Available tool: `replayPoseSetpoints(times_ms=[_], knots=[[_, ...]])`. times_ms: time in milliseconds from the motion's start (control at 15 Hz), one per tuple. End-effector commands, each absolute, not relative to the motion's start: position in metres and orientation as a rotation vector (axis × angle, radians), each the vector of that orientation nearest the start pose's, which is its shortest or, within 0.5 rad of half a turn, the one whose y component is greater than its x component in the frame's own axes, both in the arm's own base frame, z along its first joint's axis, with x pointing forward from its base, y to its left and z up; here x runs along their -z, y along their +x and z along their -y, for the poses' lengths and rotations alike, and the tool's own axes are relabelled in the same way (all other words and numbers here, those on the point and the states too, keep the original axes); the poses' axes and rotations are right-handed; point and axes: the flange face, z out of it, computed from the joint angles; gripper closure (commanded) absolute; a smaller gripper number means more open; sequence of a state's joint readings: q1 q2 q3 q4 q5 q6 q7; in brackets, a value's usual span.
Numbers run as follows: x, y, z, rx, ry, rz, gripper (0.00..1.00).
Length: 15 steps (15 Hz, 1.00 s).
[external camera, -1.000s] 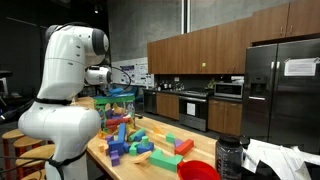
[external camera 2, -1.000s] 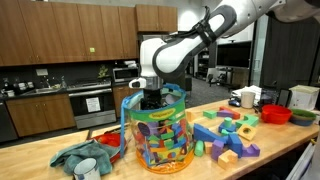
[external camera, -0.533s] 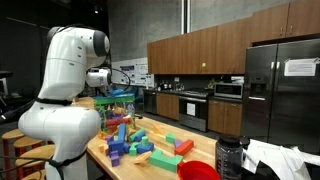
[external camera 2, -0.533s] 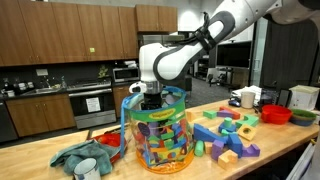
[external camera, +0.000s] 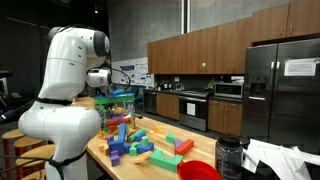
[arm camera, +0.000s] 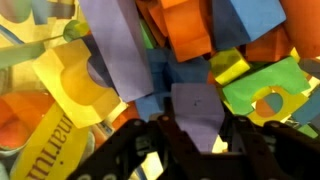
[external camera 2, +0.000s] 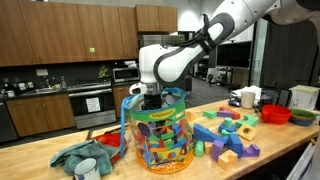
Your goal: Remove one purple block from the toy bag
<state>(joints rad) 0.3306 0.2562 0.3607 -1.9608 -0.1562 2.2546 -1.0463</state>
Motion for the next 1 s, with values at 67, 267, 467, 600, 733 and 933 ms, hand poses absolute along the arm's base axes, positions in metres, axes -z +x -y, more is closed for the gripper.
replayPoseSetpoints(times_ms=[67, 267, 467, 600, 733, 933], knots=[[-0.376, 0.487, -0.369, -0.112, 1.943, -2.423, 0.84], [-0.409, 0.500, -0.354, -0.145, 1.987, -2.460, 0.84], [-0.451, 0.514, -0.331, -0.152, 2.016, -2.526, 0.84], [-0.479, 0.520, -0.315, -0.135, 2.029, -2.556, 0.84], [-0.506, 0.524, -0.296, -0.114, 2.041, -2.562, 0.84], [-0.536, 0.526, -0.275, -0.070, 2.058, -2.545, 0.84]])
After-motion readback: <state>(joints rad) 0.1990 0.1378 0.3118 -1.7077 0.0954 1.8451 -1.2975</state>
